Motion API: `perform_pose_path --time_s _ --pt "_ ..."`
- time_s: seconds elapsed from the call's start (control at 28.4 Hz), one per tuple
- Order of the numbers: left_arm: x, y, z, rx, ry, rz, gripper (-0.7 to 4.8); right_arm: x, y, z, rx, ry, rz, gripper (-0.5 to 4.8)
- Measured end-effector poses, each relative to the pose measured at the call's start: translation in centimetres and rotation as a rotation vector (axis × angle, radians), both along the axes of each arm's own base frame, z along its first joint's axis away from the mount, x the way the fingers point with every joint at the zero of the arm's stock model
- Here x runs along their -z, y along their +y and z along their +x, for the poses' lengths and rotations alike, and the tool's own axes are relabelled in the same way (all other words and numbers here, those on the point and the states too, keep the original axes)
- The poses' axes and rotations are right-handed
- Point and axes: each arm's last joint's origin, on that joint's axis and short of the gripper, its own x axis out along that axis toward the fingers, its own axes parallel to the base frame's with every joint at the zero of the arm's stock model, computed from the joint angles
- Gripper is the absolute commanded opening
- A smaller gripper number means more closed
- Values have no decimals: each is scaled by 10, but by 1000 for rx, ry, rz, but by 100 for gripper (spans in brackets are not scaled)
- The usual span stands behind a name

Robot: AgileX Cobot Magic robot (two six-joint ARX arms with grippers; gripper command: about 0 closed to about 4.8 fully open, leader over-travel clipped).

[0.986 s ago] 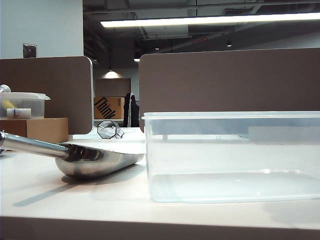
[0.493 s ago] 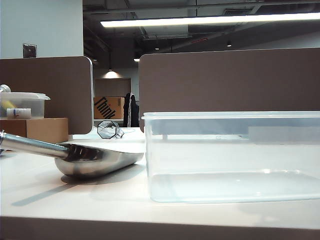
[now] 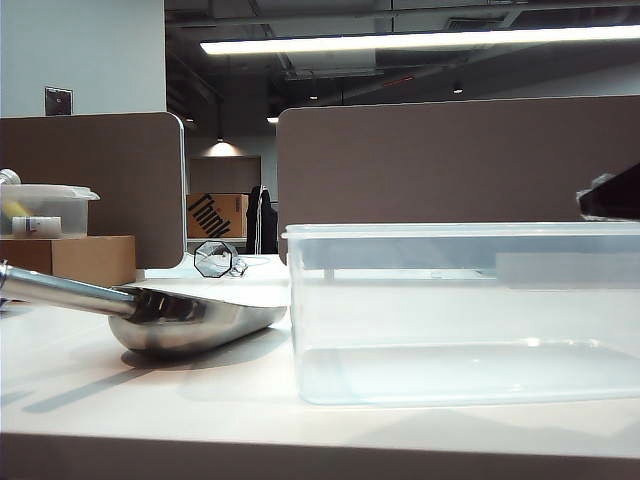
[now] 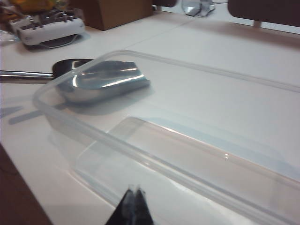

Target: Pick up the metal ice scoop from the table and place it inside the transparent plastic box.

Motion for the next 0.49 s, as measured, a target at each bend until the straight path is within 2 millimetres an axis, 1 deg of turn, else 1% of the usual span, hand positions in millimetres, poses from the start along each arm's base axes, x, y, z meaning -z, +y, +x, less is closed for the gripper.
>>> perform_pose_path --time_s 0.21,0.28,0.39,0.42,0.46,0.49 --pt "4 -8 -1 86 66 -49 19 0 0 0 -6 0 0 -1" --pt "3 -12 -2 126 75 -64 -2 0 0 0 -6 0 0 -1" --pt "0 -17 -5 133 104 -59 -2 0 0 0 -7 0 0 -1" --pt "-3 -18 -5 115 117 -53 17 0 0 0 -6 0 0 -1" --pt "-7 -19 -5 102 125 -44 100 0 0 0 -6 0 0 -1" --pt "-10 -19 -6 92 130 -35 203 0 0 0 -7 0 0 -1"
